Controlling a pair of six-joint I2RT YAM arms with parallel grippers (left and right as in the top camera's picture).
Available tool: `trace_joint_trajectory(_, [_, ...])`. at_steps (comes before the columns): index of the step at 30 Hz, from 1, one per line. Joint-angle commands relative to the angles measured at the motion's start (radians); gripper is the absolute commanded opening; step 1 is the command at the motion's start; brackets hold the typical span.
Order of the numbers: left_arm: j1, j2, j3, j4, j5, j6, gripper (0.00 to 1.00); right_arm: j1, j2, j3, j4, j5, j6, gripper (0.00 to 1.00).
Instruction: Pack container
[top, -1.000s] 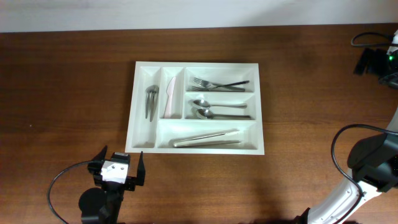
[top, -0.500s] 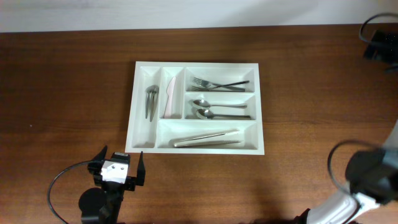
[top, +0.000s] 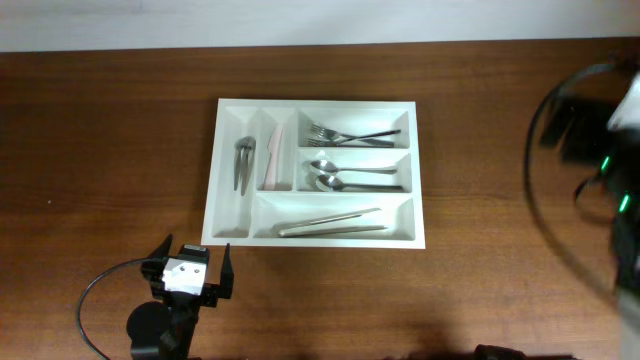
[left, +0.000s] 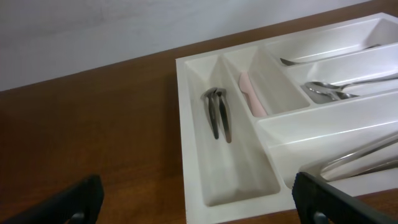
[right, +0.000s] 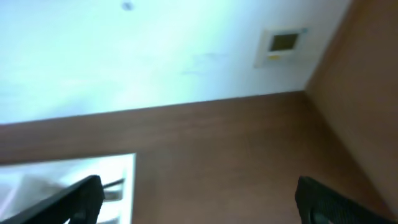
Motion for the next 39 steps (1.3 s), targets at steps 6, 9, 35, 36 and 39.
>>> trace_joint_trajectory(6, [0.005,-0.010,-0.008,0.003,-0.007,0.013,0.99,0.057,-0.417,-0.401,0.371,-0.081,0.009,0.99])
trace_joint_trajectory(9, [0.005,-0.010,-0.008,0.003,-0.007,0.012,0.99,0.057,-0.547,-0.550,0.494,-0.121,0.009,0.99])
trace_joint_trajectory(35, [0.005,-0.010,-0.008,0.003,-0.007,0.013,0.99,0.163,-1.064,-1.245,0.962,-0.224,0.004,0.99])
trace_joint_trajectory(36, [0.005,-0.010,-0.008,0.003,-0.008,0.013,0.99,0.166,-1.077,-1.258,0.963,-0.218,0.004,0.99])
trace_joint_trajectory(39, [0.005,-0.010,-0.008,0.003,-0.007,0.013,0.99,0.179,-1.085,-1.290,0.989,-0.187,0.005,0.99])
